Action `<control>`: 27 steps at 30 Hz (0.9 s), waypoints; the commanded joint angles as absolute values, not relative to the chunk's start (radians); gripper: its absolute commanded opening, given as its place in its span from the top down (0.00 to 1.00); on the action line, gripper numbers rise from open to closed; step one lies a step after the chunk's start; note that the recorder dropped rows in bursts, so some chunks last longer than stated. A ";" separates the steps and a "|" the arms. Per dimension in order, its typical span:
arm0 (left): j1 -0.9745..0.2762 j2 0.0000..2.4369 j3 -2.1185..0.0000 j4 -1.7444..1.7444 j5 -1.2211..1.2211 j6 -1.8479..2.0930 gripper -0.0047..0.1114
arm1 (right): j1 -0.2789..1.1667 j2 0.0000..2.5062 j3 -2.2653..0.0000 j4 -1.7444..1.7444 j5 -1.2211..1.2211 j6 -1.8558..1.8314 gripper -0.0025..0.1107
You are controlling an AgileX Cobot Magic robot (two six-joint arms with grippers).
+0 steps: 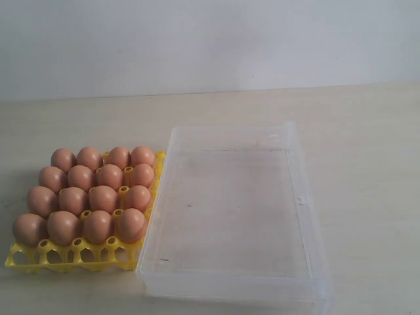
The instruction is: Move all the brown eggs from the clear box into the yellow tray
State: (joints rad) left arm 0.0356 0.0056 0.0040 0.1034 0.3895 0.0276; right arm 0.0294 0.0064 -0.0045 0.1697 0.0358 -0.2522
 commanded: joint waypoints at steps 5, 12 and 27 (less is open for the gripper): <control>0.030 0.000 0.000 0.101 0.380 0.023 0.96 | 0.024 0.000 0.000 0.177 0.029 -0.249 0.98; 0.030 0.000 0.000 0.101 0.380 0.023 0.96 | 0.024 0.000 0.000 0.116 0.029 -0.009 0.98; 0.030 0.000 0.000 0.101 0.380 0.023 0.96 | 0.024 0.000 0.000 0.116 0.033 0.000 0.98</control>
